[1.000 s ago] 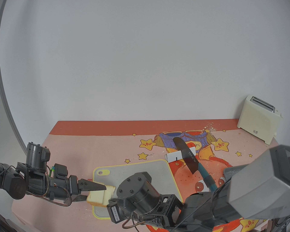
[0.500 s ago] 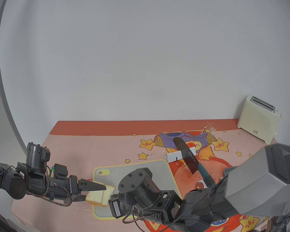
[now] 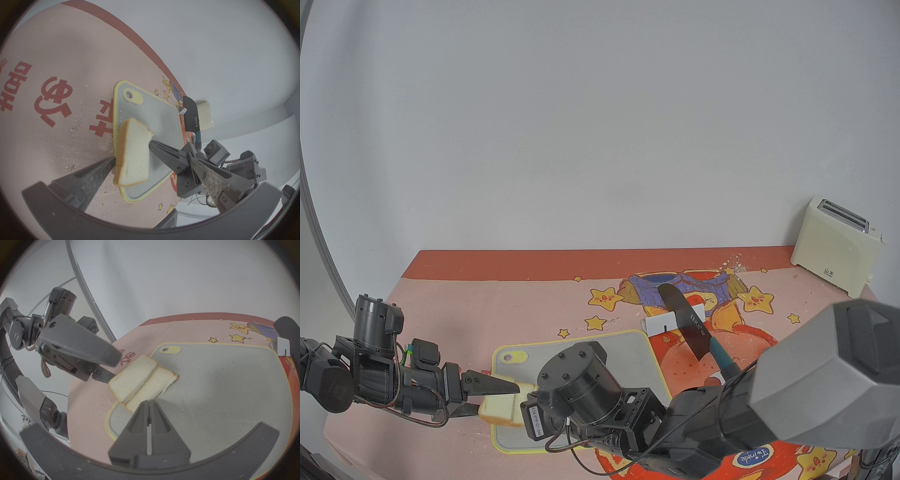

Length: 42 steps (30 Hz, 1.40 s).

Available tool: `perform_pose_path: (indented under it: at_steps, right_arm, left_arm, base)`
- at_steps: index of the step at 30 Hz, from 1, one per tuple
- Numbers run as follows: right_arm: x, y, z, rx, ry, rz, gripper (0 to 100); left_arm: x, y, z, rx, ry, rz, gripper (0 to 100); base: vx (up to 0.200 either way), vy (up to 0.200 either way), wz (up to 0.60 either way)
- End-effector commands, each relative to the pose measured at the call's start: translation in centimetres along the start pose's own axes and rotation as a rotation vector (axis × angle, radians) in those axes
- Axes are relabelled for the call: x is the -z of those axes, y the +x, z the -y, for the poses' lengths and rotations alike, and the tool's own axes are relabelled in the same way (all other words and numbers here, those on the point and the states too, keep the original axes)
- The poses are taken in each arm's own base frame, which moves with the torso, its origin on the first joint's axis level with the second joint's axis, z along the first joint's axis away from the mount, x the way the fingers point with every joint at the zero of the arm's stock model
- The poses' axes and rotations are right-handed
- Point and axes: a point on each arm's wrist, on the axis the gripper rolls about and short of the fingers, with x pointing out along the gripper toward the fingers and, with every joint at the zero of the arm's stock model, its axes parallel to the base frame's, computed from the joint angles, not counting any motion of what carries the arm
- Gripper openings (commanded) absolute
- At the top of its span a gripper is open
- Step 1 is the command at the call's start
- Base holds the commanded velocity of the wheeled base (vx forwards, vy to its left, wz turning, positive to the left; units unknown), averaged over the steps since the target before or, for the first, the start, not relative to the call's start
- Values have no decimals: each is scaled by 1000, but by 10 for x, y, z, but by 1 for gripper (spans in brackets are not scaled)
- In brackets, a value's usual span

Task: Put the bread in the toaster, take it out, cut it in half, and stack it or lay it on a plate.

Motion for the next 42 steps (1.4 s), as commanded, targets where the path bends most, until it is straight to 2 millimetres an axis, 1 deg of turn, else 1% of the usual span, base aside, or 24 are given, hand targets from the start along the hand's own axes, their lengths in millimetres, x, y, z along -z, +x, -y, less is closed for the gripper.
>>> perform_pose_path:
  at_steps: [1, 9, 12, 16, 19, 21, 25, 26, 30, 31, 34, 35, 37, 40, 42]
  right_arm:
    - [-1, 2, 5, 12, 6, 0, 0]
    - [-9, 2, 10, 20, 35, 19, 0]
    - [-8, 3, 11, 22, 45, 18, 0]
    - [-5, 9, 11, 28, 44, 11, 0]
    - [-4, 10, 7, 20, 39, 11, 0]
    - [-5, 9, 1, 6, 37, 20, 0]
    - [1, 7, -10, -16, 27, 10, 0]
    - [5, 5, -17, -32, 24, 5, 0]
    - [6, 5, -19, -35, 21, 2, 0]
    - [5, 7, -14, -25, 28, 3, 0]
    - [3, 7, -12, -21, 32, 6, 0]
    - [0, 7, -7, -11, 41, 11, 0]
    - [-3, 6, -5, -7, 46, 17, 0]
    - [-15, -3, -2, -11, 58, 47, 0]
    - [-20, -13, -2, -15, 63, 60, 0]
  left_arm:
    - [0, 0, 0, 2, 2, 3, 100]
    - [0, 0, 0, 2, 2, 3, 100]
    - [0, 0, 0, 1, 2, 1, 100]
    - [0, 0, 0, 0, 0, -1, 100]
    - [0, 0, 0, 1, 2, 1, 100]
    - [-1, 0, 1, 2, 2, 3, 100]
    - [0, 0, 0, 1, 1, 0, 100]
    - [0, 0, 0, 1, 1, 2, 100]
    - [0, 0, 0, 1, 1, 2, 100]
    - [0, 0, 0, 1, 1, 2, 100]
    - [0, 0, 0, 1, 1, 2, 100]
    - [0, 0, 0, 1, 1, 2, 100]
    - [0, 0, 0, 0, 0, 1, 100]
    - [-1, 0, 0, 1, 0, 3, 100]
    - [-1, 0, 0, -1, -2, 2, 100]
  base:
    - [0, 0, 0]
    - [0, 0, 0]
    - [0, 0, 0]
    - [0, 0, 0]
    - [0, 0, 0]
    - [0, 0, 0]
    - [0, 0, 0]
    - [0, 0, 0]
    - [0, 0, 0]
    - [0, 0, 0]
    - [0, 0, 0]
    - [0, 0, 0]
    - [0, 0, 0]
    - [0, 0, 0]
    - [0, 0, 0]
